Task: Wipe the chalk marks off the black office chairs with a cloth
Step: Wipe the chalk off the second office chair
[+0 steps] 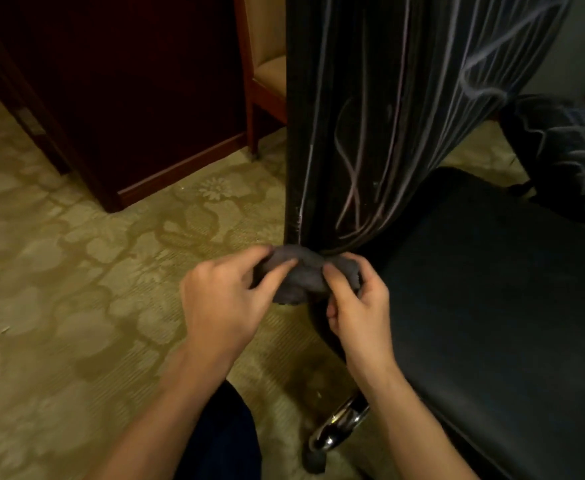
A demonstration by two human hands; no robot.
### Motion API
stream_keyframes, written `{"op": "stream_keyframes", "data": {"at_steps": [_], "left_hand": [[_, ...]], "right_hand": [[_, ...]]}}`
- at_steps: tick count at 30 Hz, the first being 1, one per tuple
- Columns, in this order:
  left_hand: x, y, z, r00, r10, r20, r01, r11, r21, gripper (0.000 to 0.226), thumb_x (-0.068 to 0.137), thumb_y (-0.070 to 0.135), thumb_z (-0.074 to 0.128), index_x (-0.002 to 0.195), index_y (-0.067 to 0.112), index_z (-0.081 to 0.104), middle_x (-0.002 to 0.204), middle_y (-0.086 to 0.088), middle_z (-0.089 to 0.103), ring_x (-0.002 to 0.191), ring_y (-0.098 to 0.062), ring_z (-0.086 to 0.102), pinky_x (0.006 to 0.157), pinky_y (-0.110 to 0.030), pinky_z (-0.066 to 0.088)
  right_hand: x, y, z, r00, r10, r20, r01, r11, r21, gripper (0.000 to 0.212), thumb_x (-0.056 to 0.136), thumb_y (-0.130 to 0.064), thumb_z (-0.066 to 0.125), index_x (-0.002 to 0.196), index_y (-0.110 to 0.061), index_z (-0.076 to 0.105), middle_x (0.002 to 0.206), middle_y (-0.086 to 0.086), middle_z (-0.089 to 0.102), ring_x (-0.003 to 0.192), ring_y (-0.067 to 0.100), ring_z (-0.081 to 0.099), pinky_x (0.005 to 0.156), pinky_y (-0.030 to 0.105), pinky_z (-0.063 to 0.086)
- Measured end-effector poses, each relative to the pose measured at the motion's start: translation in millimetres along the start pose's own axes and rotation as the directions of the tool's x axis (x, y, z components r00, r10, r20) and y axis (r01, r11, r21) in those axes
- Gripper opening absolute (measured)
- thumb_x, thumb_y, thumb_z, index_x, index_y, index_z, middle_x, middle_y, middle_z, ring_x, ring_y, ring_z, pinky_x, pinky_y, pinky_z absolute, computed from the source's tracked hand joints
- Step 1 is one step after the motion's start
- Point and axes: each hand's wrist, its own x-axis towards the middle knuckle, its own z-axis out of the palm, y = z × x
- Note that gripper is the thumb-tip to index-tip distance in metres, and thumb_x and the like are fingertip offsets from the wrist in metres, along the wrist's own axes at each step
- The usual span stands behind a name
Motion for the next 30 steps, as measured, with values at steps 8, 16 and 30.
{"op": "stream_keyframes", "data": {"at_steps": [8,16,30], "left_hand": [[0,5,4,0.979,-0.149,0.142,0.199,0.866,-0.459,0.023,0.093,0.031,0.069,0.114,0.025,0.063,0.090,0.009,0.072,0.070,-0.004,0.071,0.058,-0.026,0.058],[5,7,5,0.957,-0.134,0.258,0.269,0.746,-0.610,0.009,0.097,0.022,0.065,0.102,0.022,0.072,0.075,0.002,0.073,0.068,-0.017,0.071,0.061,-0.027,0.055],[-36,52,-42,0.996,-0.011,0.089,0.064,0.782,-0.620,0.010,0.100,0.023,0.060,0.098,0.020,0.069,0.078,0.000,0.071,0.070,-0.016,0.069,0.061,-0.038,0.056]], "right_hand": [[-32,11,3,0.988,-0.135,0.071,0.132,0.990,0.055,0.024,0.091,-0.019,0.070,0.112,-0.018,0.060,0.096,0.012,0.073,0.081,0.027,0.074,0.070,0.041,0.061],[-37,1,-4,0.985,-0.164,-0.054,0.164,0.986,-0.001,0.012,0.095,-0.026,0.066,0.106,-0.024,0.065,0.067,-0.001,0.063,0.054,0.009,0.056,0.049,0.024,0.047],[-109,-26,15,0.875,-0.429,-0.226,0.441,0.898,0.003,0.005,0.099,-0.021,0.059,0.099,-0.017,0.063,0.073,0.001,0.069,0.059,0.011,0.069,0.064,0.033,0.058]]}}
